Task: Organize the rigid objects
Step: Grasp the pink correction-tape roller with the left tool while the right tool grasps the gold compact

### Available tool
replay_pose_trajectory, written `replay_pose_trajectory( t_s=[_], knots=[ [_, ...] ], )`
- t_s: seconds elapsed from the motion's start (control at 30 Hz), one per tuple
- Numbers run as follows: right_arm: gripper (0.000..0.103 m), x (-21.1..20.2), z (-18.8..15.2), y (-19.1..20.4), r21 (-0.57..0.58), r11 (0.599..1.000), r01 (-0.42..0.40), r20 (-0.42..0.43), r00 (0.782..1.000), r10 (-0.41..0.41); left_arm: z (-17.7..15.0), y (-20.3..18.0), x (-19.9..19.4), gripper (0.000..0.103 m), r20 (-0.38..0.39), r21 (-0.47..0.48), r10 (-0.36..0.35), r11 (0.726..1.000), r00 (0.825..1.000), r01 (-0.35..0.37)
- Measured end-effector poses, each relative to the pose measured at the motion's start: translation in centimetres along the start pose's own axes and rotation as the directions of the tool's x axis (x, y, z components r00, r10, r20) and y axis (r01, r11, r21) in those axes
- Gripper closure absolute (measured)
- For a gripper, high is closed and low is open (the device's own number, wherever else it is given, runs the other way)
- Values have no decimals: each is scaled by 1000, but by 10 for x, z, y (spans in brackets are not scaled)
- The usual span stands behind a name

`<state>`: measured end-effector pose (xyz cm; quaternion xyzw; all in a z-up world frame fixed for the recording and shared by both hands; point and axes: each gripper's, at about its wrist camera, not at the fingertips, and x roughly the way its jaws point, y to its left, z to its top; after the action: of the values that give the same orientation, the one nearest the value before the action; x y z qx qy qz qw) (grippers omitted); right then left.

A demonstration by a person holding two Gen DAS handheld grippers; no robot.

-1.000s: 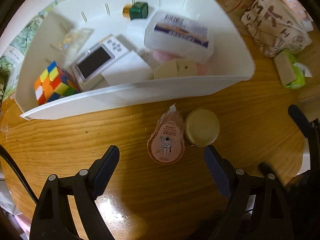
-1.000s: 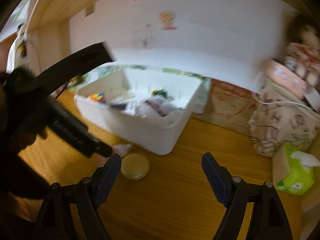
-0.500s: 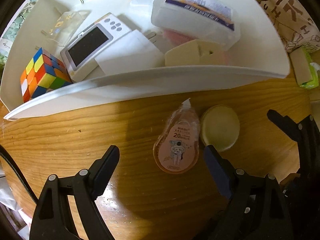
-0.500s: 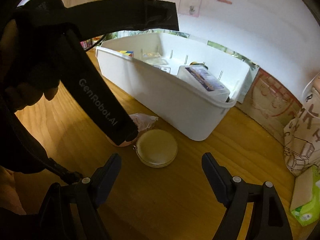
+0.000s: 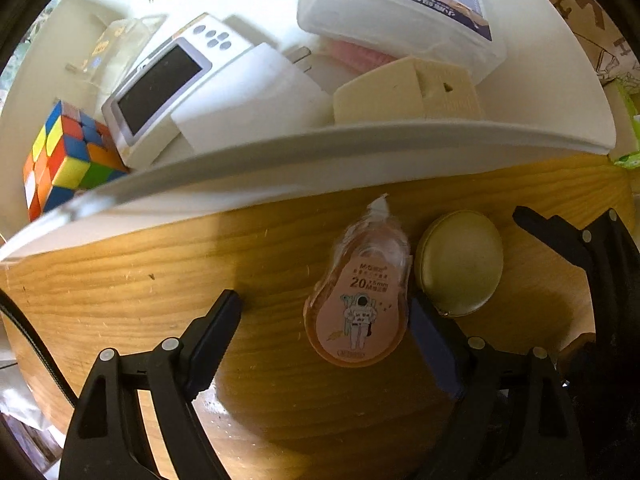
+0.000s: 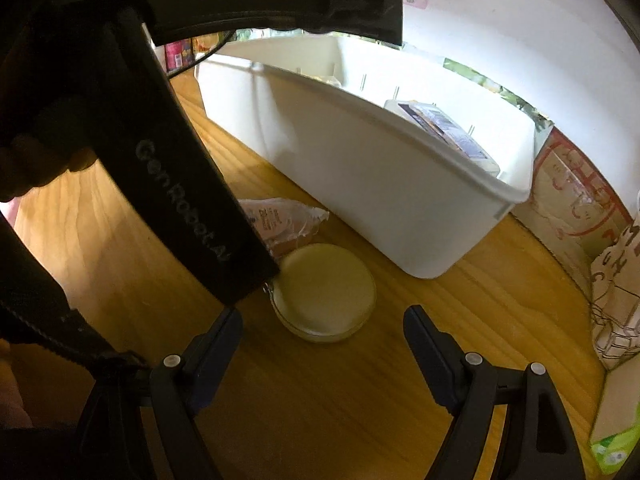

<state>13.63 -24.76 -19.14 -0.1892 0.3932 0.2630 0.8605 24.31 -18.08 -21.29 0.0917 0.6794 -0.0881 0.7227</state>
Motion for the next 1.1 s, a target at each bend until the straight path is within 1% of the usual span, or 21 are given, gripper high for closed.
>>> replay_pose_trajectory(
  t_s=[0.03, 0.07, 0.17, 0.33, 0.4, 0.57, 0.6, 0.67, 0.7, 0.73, 0.77, 0.8, 0.9, 1.1],
  knots=[
    [20, 1, 1, -1, 5, 1000, -4, 2, 1000, 4, 2, -2, 0, 20, 3, 3, 7, 1000, 1000, -7],
    [20, 1, 1, -1, 8, 1000, -6, 5, 1000, 6, 13, -14, -2, 22, 9, 5, 19, 1000, 1000, -19],
    [20, 2, 1, -2, 28, 999, -18, 20, 1000, 17, 16, -17, -4, 27, 22, 2, 18, 1000, 1000, -18],
    [20, 5, 4, -5, 51, 998, -44, 13, 999, 44, 19, -22, -7, 32, 45, 9, 18, 1000, 999, -18],
    [19, 8, 5, -10, 74, 995, -67, 4, 998, 67, 20, -24, -9, 32, 60, 8, 18, 1000, 998, -18],
    [16, 13, 11, -14, 84, 994, -68, 1, 998, 68, 21, -32, -13, 32, 93, 6, 17, 1000, 995, -18],
    [16, 13, 12, -14, 85, 994, -68, 1, 998, 68, 13, -21, -20, 32, 101, 7, 15, 1000, 995, -16],
    [15, 13, 13, -14, 87, 994, -66, -1, 998, 67, 6, -19, -18, 32, 129, 14, 12, 1000, 992, -14],
    [12, 15, 15, -15, 90, 994, -64, -4, 998, 64, 3, -18, -18, 32, 115, 36, 10, 999, 993, -14],
    [9, 13, 19, -15, 97, 994, -59, -10, 998, 61, 0, -18, -19, 32, 138, 39, 7, 999, 990, -12],
    [3, 15, 19, -17, 104, 993, -54, -18, 998, 56, -4, -19, -19, 33, 158, 41, 4, 999, 988, -11],
    [0, 18, 14, -22, 110, 993, -51, -22, 998, 53, -6, -19, -19, 34, 179, 44, 2, 999, 984, -10],
    [0, 19, 16, -24, 114, 992, -46, -24, 998, 49, -16, -19, -20, 38, 241, 43, -7, 999, 971, -4],
    [0, 19, 18, -23, 114, 992, -46, -24, 999, 49, -34, -21, -27, 39, 328, 39, -30, 999, 944, 19]
  ],
)
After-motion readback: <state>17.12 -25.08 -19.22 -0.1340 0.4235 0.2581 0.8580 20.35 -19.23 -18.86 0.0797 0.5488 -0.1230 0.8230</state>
